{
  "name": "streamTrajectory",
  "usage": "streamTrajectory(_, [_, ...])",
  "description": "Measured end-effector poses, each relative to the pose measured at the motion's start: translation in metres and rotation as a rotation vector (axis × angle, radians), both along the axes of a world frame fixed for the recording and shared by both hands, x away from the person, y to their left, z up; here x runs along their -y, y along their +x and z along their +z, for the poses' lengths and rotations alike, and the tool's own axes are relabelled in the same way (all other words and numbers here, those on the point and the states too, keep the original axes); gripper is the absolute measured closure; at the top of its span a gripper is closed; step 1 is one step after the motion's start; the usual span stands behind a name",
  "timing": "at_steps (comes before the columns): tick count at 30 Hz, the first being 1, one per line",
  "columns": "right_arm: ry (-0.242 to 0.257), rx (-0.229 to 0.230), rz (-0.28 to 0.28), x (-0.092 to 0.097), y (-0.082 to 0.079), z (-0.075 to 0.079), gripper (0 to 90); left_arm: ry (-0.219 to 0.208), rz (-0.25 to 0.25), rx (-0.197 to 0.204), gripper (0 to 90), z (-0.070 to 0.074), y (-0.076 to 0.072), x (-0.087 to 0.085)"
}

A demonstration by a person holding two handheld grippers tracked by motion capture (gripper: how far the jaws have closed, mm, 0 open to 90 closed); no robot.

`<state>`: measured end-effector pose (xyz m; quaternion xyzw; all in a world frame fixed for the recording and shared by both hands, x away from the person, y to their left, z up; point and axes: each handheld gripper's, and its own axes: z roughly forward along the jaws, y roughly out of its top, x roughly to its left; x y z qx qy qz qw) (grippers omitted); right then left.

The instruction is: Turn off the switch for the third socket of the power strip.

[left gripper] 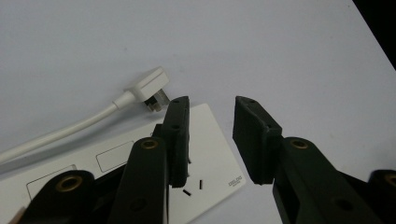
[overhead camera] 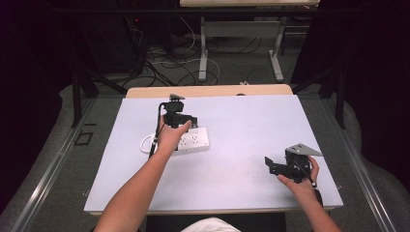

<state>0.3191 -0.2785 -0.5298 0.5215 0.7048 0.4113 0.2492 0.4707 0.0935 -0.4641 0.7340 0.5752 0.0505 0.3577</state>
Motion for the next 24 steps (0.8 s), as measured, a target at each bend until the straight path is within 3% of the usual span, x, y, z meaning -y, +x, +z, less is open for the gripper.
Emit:
streamTrajectory(10, [0.014,0.004,0.015,0.000,0.001,-0.001,15.3,0.033,0.013,-0.038,71.4,-0.012,0.009,0.006])
streamTrajectory(24, [0.017,-0.005,0.032,0.001,0.002,-0.002,15.3,0.021,0.034,-0.096,79.0,-0.027,0.019,0.009])
